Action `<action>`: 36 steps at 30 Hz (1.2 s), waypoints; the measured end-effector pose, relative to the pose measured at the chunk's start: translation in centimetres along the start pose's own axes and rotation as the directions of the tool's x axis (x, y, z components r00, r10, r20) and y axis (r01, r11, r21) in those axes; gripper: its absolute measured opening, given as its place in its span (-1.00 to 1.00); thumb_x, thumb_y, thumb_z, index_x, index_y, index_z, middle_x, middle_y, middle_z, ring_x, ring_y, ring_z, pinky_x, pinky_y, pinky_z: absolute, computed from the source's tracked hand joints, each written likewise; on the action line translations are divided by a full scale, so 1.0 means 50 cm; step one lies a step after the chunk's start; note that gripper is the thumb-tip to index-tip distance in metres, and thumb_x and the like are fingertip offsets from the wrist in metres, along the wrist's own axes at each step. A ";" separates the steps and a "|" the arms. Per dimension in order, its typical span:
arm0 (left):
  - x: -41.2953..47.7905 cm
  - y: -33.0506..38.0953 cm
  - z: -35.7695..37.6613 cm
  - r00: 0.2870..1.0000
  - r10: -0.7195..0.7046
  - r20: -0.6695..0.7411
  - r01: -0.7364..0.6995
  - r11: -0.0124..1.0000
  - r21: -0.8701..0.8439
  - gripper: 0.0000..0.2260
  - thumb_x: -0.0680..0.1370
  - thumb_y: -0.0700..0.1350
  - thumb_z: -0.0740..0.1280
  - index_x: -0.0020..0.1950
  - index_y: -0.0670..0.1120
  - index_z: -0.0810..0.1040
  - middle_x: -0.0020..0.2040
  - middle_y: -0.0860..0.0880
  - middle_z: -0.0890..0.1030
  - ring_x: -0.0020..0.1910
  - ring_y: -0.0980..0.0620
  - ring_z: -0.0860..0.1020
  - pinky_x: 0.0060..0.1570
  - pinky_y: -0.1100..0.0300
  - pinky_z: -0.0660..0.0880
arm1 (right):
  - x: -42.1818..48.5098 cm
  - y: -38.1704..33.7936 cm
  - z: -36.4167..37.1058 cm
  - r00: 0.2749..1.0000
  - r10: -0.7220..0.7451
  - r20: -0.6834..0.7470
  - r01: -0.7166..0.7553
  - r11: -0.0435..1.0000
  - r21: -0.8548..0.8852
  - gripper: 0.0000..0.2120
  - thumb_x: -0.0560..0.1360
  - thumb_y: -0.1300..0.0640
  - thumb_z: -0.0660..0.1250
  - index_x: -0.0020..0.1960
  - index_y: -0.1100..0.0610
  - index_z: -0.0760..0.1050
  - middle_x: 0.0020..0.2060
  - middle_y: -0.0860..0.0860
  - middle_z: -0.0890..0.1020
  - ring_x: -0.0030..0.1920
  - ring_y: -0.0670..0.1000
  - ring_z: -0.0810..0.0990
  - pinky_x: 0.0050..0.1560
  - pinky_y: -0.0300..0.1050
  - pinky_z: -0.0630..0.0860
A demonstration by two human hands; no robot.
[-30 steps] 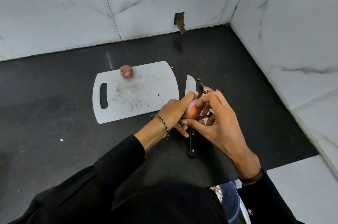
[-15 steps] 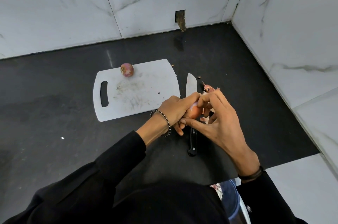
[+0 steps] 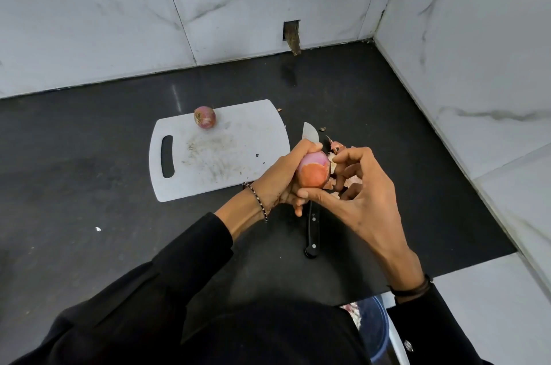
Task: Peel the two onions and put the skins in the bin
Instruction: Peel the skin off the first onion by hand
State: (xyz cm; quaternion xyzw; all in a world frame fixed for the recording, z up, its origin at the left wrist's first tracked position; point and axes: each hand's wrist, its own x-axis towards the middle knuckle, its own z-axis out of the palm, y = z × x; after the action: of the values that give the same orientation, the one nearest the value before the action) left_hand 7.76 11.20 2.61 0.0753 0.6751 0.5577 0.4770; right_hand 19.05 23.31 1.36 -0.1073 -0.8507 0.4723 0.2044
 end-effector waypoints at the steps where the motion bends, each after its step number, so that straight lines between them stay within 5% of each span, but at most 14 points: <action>1: -0.002 -0.002 -0.001 1.000 0.014 0.017 -0.014 1.000 -0.020 -0.44 0.62 0.22 0.08 -0.24 -0.20 0.54 -0.51 -0.10 0.48 -0.59 0.04 0.42 -0.51 0.24 0.49 | -0.002 -0.003 0.000 1.000 -0.006 -0.005 0.006 1.000 0.010 -0.33 0.23 -0.32 0.56 0.15 0.04 0.44 -0.06 -0.14 0.54 -0.12 -0.05 0.56 -0.28 -0.32 0.49; 5: -0.010 -0.007 -0.006 0.993 0.075 0.094 -0.065 0.993 -0.102 -0.49 0.65 0.17 0.03 -0.14 -0.21 0.52 -0.46 -0.08 0.54 -0.60 0.07 0.42 -0.55 0.25 0.50 | -0.009 -0.011 0.006 0.998 -0.056 -0.017 0.056 0.998 0.010 -0.38 0.30 -0.32 0.54 0.17 0.02 0.47 -0.02 -0.12 0.54 -0.09 -0.03 0.57 -0.32 -0.22 0.54; 9: -0.005 -0.018 -0.014 0.982 0.145 0.124 -0.127 0.982 -0.138 -0.46 0.55 0.24 0.09 -0.02 -0.24 0.51 -0.20 -0.27 0.56 -0.56 0.01 0.47 -0.54 0.23 0.51 | -0.012 -0.016 0.015 0.998 -0.055 -0.024 0.056 0.998 0.036 -0.40 0.31 -0.26 0.58 0.17 0.04 0.49 -0.01 -0.13 0.54 -0.09 -0.01 0.57 -0.32 -0.11 0.56; 15: -0.006 -0.016 -0.014 0.979 0.177 0.099 -0.168 0.982 -0.092 -0.53 0.50 0.24 0.09 -0.08 -0.15 0.52 -0.29 -0.12 0.61 -0.50 -0.02 0.47 -0.55 0.25 0.48 | -0.018 -0.025 0.026 1.000 -0.013 -0.026 0.015 0.997 0.075 -0.50 0.31 -0.07 0.65 0.11 0.02 0.49 -0.03 -0.12 0.55 -0.14 0.01 0.58 -0.30 0.03 0.59; 20: -0.010 -0.011 -0.012 0.982 0.188 0.013 -0.189 0.982 0.028 -0.58 0.60 0.20 0.09 -0.19 -0.05 0.55 -0.33 -0.11 0.60 -0.56 -0.01 0.43 -0.53 0.23 0.46 | -0.016 -0.032 0.025 0.999 -0.038 -0.033 0.039 0.999 0.019 -0.52 0.31 -0.08 0.65 0.07 -0.02 0.47 -0.07 -0.18 0.52 -0.20 -0.02 0.55 -0.35 -0.10 0.55; 26: -0.001 -0.010 -0.011 0.986 0.151 -0.069 -0.135 0.972 0.193 -0.47 0.55 0.24 0.09 -0.19 -0.20 0.55 -0.27 -0.40 0.54 -0.59 -0.04 0.44 -0.53 0.23 0.47 | -0.015 -0.024 0.020 0.994 -0.108 -0.020 0.106 0.992 -0.069 -0.58 0.34 -0.24 0.57 0.02 -0.10 0.46 -0.06 -0.21 0.49 -0.20 -0.03 0.54 -0.34 -0.18 0.52; 32: 0.008 -0.010 -0.010 0.990 0.126 -0.065 -0.112 0.976 0.186 -0.28 0.49 0.29 0.11 -0.05 -0.41 0.53 -0.45 -0.23 0.45 -0.60 -0.07 0.41 -0.51 0.21 0.46 | -0.014 -0.013 0.019 0.995 -0.094 -0.027 0.092 0.993 -0.072 -0.59 0.35 -0.25 0.55 -0.13 0.01 0.48 -0.08 -0.16 0.50 -0.18 -0.02 0.54 -0.34 -0.01 0.54; 36: 0.014 -0.007 -0.010 0.990 0.130 -0.059 -0.115 0.971 0.210 -0.24 0.45 0.32 0.08 0.02 -0.43 0.53 -0.38 -0.27 0.48 -0.63 0.00 0.42 -0.51 0.24 0.43 | -0.009 -0.020 0.012 0.993 -0.099 -0.061 0.097 0.994 -0.047 -0.49 0.30 -0.29 0.56 0.00 -0.01 0.43 -0.07 -0.16 0.51 -0.21 -0.03 0.57 -0.35 -0.17 0.53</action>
State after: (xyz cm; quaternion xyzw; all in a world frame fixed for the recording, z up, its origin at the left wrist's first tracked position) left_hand 7.18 11.17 1.89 0.1454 0.7401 0.5155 0.4066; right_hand 19.18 22.14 1.81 -0.0847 -0.8581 0.4395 0.2516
